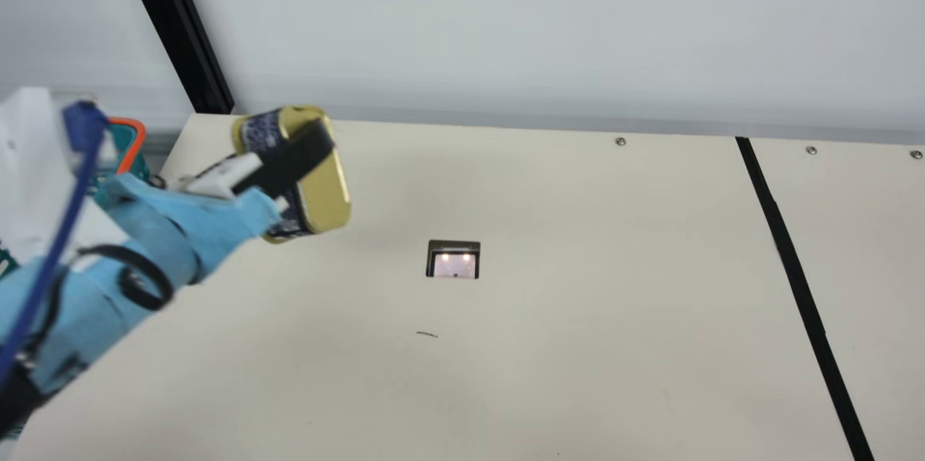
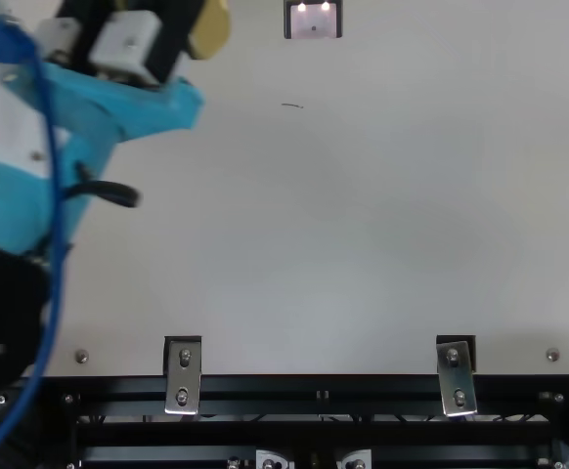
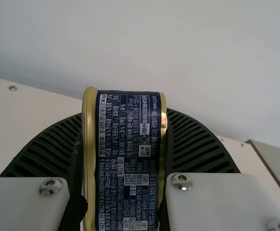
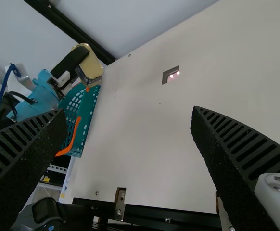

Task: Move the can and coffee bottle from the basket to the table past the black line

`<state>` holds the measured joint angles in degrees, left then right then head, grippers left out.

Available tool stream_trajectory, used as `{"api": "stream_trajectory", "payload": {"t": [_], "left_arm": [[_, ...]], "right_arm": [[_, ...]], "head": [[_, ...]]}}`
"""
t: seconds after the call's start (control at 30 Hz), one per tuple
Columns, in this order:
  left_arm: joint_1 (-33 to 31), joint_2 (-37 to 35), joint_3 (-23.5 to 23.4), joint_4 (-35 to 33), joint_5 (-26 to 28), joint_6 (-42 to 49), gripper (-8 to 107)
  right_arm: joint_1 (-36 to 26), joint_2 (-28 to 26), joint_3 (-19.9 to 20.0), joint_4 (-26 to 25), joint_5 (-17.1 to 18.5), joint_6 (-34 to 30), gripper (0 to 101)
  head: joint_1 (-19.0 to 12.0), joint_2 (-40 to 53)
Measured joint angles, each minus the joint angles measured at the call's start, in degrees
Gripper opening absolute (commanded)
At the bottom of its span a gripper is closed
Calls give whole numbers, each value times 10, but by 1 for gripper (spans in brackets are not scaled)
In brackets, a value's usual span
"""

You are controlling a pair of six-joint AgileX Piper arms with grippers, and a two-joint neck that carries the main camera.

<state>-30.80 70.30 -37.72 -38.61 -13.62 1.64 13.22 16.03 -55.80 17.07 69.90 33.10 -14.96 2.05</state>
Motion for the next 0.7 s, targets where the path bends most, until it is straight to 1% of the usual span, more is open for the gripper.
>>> {"api": "stream_trajectory", "payload": {"t": [0.17,0.33,0.53,0.7], "left_arm": [[-35,58,6,57,-68,-45,10],[-42,123,2,119,-134,-96,10],[-40,207,-21,192,-194,-152,10],[-33,276,-51,245,-224,-189,10]], "right_arm": [[0,0,0,0,0,0,101],[0,0,0,0,0,0,101],[0,0,0,0,0,0,101],[0,0,0,0,0,0,101]], "head": [[0,0],[0,3],[0,0],[0,0]]}}
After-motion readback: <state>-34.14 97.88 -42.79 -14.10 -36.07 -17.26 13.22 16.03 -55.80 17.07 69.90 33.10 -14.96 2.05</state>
